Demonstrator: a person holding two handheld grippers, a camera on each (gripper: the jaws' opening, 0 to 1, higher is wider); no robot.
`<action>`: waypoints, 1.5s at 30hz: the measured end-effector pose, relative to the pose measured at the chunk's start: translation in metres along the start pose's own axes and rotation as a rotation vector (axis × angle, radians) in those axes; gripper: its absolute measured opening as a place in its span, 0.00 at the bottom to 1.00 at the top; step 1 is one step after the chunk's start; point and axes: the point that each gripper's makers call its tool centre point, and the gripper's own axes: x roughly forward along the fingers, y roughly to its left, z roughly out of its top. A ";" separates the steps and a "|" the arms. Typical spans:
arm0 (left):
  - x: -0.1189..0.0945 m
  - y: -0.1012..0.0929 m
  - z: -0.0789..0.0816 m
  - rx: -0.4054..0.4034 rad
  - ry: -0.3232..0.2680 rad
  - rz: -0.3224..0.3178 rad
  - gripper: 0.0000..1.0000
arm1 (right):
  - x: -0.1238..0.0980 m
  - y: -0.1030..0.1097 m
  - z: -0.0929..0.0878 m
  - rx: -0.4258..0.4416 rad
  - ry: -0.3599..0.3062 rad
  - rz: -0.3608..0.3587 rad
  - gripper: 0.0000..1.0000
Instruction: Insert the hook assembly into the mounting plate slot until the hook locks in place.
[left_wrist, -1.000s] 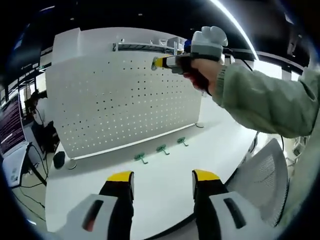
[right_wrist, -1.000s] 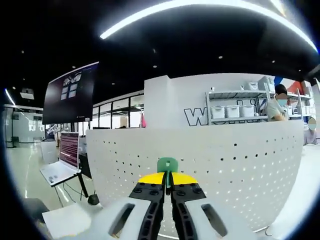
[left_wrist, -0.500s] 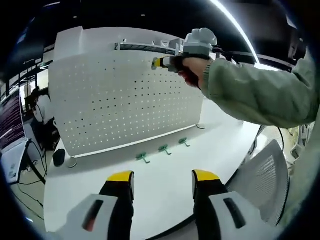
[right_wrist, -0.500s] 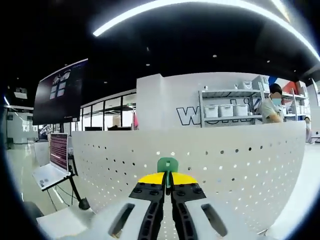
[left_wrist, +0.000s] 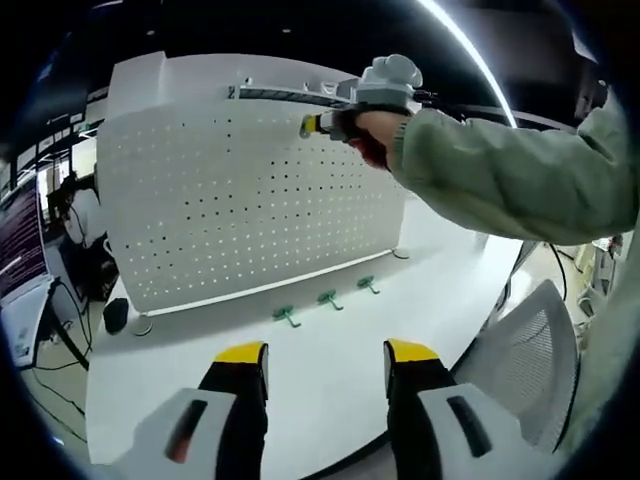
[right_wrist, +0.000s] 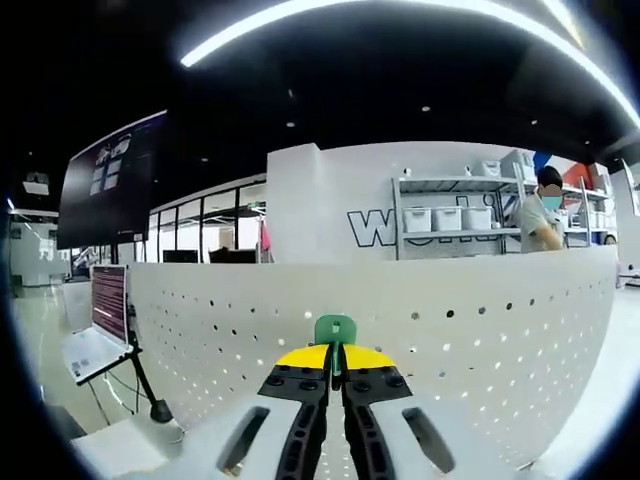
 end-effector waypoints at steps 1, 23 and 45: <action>0.000 0.001 0.000 0.000 0.001 -0.001 0.48 | 0.001 0.000 0.001 -0.001 -0.002 -0.002 0.02; -0.003 0.010 -0.002 -0.016 -0.004 0.004 0.47 | 0.011 0.000 -0.002 -0.003 0.038 -0.020 0.02; -0.001 0.013 -0.004 -0.029 -0.010 -0.004 0.47 | 0.017 -0.004 -0.005 -0.022 0.041 -0.083 0.02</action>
